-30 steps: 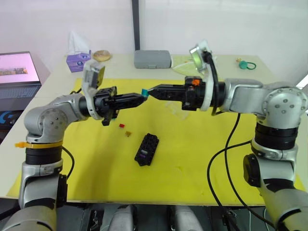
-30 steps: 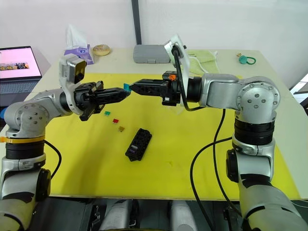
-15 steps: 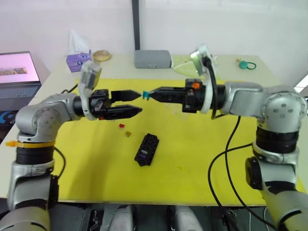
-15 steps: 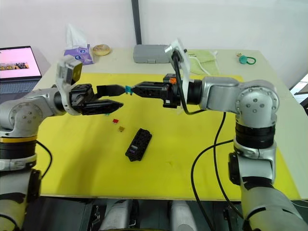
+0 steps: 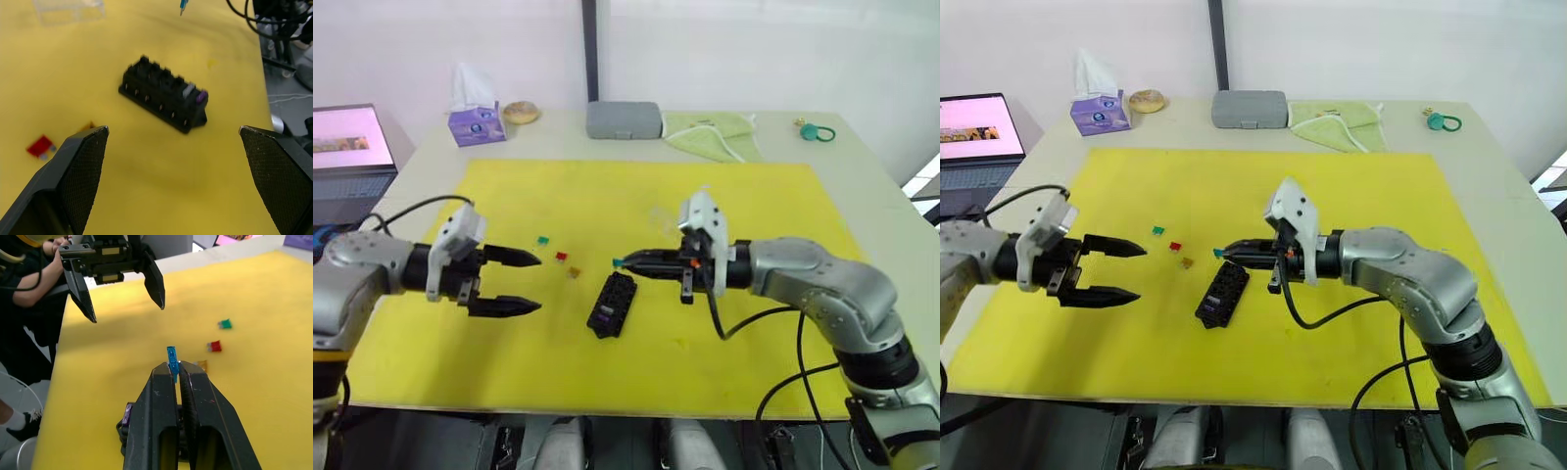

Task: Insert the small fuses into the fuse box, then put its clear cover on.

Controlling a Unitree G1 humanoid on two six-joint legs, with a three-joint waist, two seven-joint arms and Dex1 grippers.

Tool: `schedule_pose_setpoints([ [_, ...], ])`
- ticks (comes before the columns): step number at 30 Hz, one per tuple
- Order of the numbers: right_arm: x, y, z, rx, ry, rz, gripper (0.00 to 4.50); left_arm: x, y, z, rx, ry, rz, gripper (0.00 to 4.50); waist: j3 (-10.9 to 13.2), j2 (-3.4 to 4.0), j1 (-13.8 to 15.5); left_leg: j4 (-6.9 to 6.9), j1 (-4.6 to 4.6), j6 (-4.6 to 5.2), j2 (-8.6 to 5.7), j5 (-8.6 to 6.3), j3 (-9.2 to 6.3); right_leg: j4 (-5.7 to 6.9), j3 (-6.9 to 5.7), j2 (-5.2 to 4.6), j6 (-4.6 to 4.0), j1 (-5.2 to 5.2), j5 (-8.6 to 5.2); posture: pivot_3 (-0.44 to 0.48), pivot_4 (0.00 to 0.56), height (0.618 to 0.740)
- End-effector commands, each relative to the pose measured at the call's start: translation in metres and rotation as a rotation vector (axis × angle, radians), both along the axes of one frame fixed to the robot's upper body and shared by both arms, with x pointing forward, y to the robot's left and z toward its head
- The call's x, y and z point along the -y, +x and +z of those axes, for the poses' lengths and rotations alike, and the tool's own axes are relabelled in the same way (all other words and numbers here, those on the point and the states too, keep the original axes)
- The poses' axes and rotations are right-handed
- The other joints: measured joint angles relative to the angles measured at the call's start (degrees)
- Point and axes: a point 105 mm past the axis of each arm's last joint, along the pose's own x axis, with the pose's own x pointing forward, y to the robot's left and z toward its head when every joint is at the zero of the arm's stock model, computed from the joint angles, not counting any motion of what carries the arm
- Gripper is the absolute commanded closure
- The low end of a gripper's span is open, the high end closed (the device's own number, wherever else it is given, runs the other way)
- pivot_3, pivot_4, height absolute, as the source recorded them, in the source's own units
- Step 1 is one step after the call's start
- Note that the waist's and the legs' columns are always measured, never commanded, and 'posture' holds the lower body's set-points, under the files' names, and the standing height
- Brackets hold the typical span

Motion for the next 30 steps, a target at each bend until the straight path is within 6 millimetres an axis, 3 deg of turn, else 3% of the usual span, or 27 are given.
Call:
schedule_pose_setpoints([
  [1,-0.007,-0.007,-0.002,0.083,-0.007,0.026,4.5,0.008,-0.003,0.001,0.083,0.009,-0.024,0.02,0.0,0.0,0.1,0.0,0.0,0.0,-0.01,0.0,0.0,-0.01,0.0,0.0,0.0,0.0,0.0,0.0,0.15,0.737],
  [10,-0.009,-0.009,-0.024,0.095,-0.039,-0.008,4.5,0.014,-0.007,-0.012,0.071,0.012,-0.05,0.02,0.0,0.0,-0.2,0.0,0.02,0.0,-0.02,0.0,0.0,0.02,0.0,0.04,0.01,0.01,0.01,0.0,0.15,0.737],
  [30,-0.015,-0.011,-0.036,0.082,0.002,-0.085,4.5,0.02,-0.007,-0.017,0.05,0.021,-0.073,0.02,0.0,-0.01,-0.1,0.01,0.02,0.0,-0.03,0.0,0.01,0.02,0.0,0.04,0.01,0.02,0.01,0.0,0.15,0.737],
])
